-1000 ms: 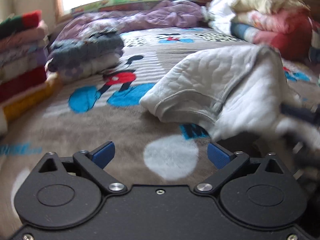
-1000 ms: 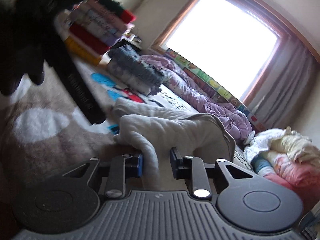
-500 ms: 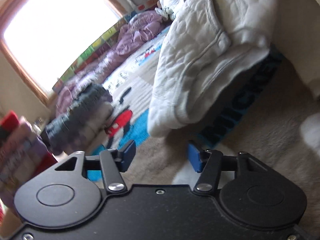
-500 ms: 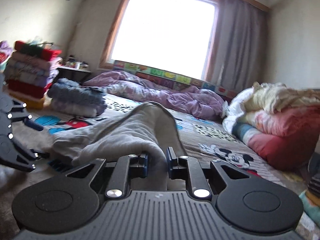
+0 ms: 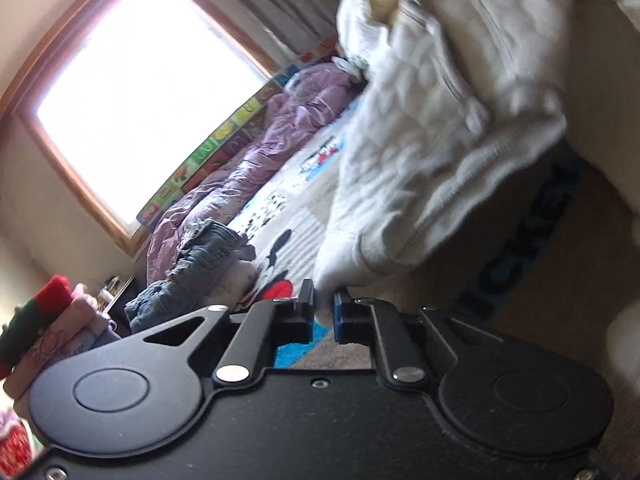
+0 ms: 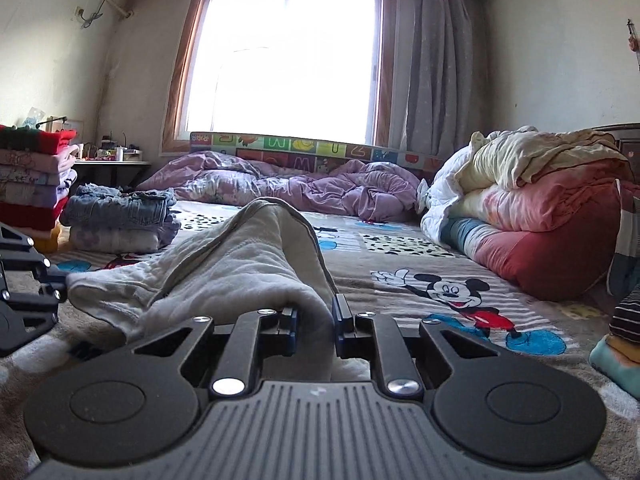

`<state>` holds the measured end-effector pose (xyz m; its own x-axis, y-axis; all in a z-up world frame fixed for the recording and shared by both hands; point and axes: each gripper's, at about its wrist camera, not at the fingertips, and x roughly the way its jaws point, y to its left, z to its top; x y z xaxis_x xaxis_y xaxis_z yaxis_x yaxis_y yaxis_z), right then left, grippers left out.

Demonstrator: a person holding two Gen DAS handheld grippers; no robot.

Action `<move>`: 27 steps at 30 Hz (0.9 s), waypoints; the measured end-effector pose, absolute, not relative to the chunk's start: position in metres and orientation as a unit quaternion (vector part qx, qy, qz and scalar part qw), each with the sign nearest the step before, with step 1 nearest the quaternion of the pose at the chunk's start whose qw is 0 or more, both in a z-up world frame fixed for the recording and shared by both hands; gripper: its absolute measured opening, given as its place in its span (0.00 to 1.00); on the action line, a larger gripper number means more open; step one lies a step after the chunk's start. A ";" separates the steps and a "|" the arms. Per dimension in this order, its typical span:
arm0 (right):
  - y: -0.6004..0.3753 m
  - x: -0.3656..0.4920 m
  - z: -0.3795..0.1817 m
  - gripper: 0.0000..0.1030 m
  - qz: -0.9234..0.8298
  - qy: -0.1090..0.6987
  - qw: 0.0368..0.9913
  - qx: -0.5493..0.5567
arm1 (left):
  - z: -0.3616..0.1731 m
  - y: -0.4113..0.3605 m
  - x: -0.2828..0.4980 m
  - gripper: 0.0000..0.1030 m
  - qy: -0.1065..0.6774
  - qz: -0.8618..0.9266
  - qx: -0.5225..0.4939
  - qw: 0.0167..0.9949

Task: Fold clothes
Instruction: 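Lift the sweatshirt with both tools and spread it flat on the blanket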

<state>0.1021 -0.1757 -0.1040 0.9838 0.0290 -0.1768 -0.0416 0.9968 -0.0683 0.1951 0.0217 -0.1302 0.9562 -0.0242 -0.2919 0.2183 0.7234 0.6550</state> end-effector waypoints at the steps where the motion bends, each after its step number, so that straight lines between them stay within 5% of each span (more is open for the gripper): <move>1: -0.176 0.099 -0.103 0.16 0.019 0.083 0.996 -0.035 | -0.123 0.021 0.192 0.07 0.128 -0.065 0.354 0.924; 27: -0.207 0.020 0.002 0.09 0.017 -0.058 0.997 -0.050 | 0.014 -0.004 0.083 0.05 -0.041 -0.018 0.296 0.954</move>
<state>0.0205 -0.2071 0.0016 0.9927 0.0406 0.1133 -0.0291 0.9945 -0.1010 0.0826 -0.0039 0.0135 0.9959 -0.0584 0.0685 0.0093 0.8236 0.5671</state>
